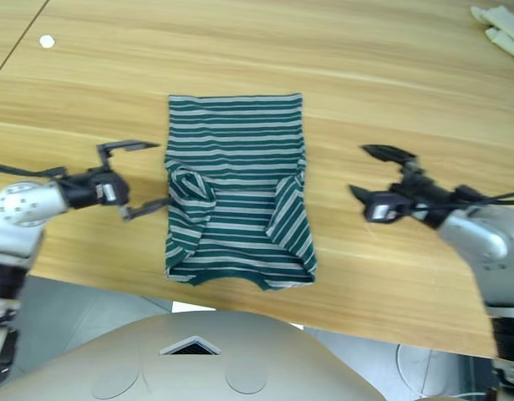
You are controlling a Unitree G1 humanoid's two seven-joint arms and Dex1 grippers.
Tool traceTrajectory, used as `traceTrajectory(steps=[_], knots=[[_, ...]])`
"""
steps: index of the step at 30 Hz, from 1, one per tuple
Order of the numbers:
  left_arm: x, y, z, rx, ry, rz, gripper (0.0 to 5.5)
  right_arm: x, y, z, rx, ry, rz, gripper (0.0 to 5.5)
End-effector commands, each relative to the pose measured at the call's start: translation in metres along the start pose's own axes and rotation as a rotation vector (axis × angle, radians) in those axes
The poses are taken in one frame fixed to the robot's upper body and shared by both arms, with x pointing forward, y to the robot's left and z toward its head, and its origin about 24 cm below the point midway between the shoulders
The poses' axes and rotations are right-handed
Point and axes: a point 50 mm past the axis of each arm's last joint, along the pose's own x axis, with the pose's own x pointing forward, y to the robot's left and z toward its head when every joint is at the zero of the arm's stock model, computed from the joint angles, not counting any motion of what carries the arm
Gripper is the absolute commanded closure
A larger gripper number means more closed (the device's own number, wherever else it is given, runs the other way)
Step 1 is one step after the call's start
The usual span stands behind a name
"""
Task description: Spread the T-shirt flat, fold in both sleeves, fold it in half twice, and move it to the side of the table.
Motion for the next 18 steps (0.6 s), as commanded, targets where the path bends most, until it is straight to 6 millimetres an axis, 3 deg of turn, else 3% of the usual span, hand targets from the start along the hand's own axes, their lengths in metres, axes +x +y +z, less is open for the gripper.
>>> traceTrajectory(steps=[1, 3, 5, 7, 14, 18], knots=[[-0.025, -0.027, 0.005, -0.025, 0.052, -0.194, 0.1, -0.022, 0.052, 0.006, 0.03, -0.017, 0.314, 1.23], [-0.022, -0.055, 0.0, -0.056, 0.099, -0.312, 0.1, -0.027, 0.079, 0.025, 0.079, -0.112, 0.427, 0.89], [-0.017, -0.08, 0.002, -0.085, 0.092, -0.398, 0.1, -0.026, 0.092, 0.039, 0.107, -0.192, 0.473, 0.89], [-0.006, -0.092, 0.008, -0.109, 0.039, -0.404, 0.1, -0.02, 0.103, 0.047, 0.12, -0.244, 0.504, 0.89], [0.017, -0.11, 0.018, -0.132, -0.059, -0.403, 0.1, 0.0, 0.116, 0.071, 0.128, -0.381, 0.507, 0.89], [0.024, -0.109, 0.019, -0.105, -0.071, -0.407, 0.1, 0.01, 0.116, 0.076, 0.114, -0.407, 0.506, 0.89]])
